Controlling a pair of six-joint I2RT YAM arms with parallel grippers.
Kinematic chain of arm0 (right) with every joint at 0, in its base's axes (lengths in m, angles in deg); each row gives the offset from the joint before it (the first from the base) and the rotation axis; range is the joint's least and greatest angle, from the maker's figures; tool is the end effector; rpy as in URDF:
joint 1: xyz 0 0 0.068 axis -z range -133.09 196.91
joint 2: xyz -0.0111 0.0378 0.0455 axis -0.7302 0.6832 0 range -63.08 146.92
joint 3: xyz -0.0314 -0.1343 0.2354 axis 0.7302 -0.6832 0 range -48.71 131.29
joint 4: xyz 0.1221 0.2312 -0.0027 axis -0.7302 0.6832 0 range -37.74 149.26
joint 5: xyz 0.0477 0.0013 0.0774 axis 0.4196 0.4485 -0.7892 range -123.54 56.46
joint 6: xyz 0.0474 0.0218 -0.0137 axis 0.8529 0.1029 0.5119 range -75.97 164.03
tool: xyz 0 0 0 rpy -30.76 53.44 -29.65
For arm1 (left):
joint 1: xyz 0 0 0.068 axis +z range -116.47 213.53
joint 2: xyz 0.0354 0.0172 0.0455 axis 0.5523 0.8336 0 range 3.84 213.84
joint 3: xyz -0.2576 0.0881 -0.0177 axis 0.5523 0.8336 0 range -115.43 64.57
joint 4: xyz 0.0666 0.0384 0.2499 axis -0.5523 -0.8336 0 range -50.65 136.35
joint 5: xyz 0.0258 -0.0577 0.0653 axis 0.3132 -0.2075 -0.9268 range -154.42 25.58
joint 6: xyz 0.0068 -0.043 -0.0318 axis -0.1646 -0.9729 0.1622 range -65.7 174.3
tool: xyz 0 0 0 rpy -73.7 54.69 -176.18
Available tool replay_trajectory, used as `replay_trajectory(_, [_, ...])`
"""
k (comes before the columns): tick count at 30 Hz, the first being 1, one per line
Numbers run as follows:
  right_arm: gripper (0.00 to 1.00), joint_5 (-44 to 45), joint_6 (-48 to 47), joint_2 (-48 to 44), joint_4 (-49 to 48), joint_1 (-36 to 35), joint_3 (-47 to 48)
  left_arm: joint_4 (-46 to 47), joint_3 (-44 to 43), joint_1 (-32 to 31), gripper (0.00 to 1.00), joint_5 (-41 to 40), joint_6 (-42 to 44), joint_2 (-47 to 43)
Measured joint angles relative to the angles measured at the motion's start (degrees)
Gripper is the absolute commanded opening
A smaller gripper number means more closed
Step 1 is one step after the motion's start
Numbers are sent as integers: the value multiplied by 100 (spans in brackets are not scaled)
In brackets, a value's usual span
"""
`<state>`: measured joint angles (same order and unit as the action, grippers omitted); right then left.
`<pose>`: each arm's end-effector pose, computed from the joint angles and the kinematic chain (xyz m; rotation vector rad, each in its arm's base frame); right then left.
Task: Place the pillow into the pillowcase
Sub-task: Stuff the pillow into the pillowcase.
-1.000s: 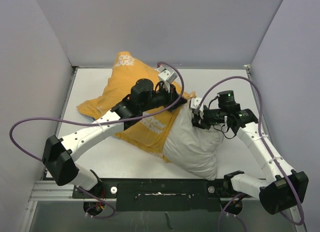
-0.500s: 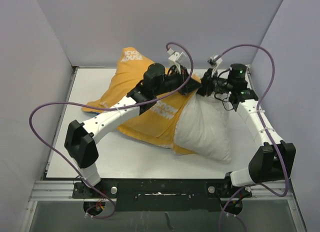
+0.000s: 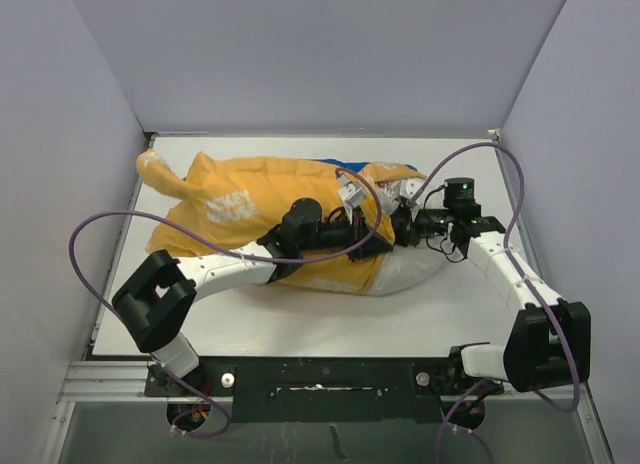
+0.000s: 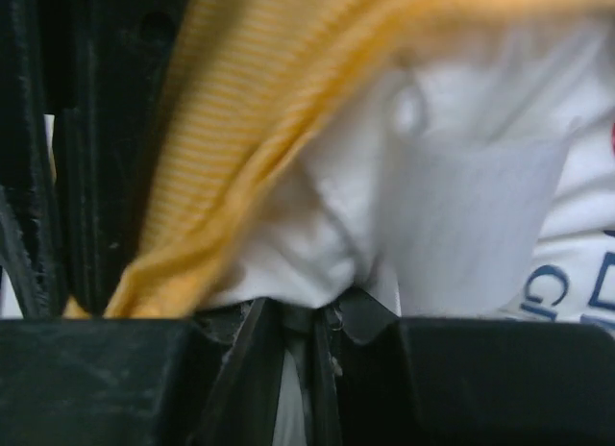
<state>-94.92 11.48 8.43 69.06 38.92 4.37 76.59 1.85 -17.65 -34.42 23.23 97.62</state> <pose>0.2553 0.0674 0.2908 -1.1812 1.5471 0.8741 0.2262 -0.3096 0.3004 0.7601 1.6410 -1.4866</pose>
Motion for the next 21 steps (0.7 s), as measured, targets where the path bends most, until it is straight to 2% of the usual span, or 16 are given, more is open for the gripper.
replay_trajectory(3, [2,-380,-332,450,389,-35,-229,743,767,-155,0,-4,-223,22])
replay_trajectory(6, [3,-570,-389,684,485,-33,-81,1405,852,-361,0,-85,-251,50])
replay_trajectory(8, [4,-625,-372,879,514,-33,42,1506,852,-393,1,-214,-149,50])
replay_trajectory(10, [4,-693,-343,1062,566,-33,192,1414,852,-402,11,-435,-7,31])
replay_trajectory(12, [4,-734,-310,1176,564,-33,251,1082,857,-431,22,-730,184,-120])
replay_trajectory(16, [5,-791,-306,1174,581,-17,260,-337,868,-588,43,-1495,566,-1023])
replay_trajectory(21, [5,-896,-365,1285,693,7,343,-2072,446,-651,54,-2398,981,-2317])
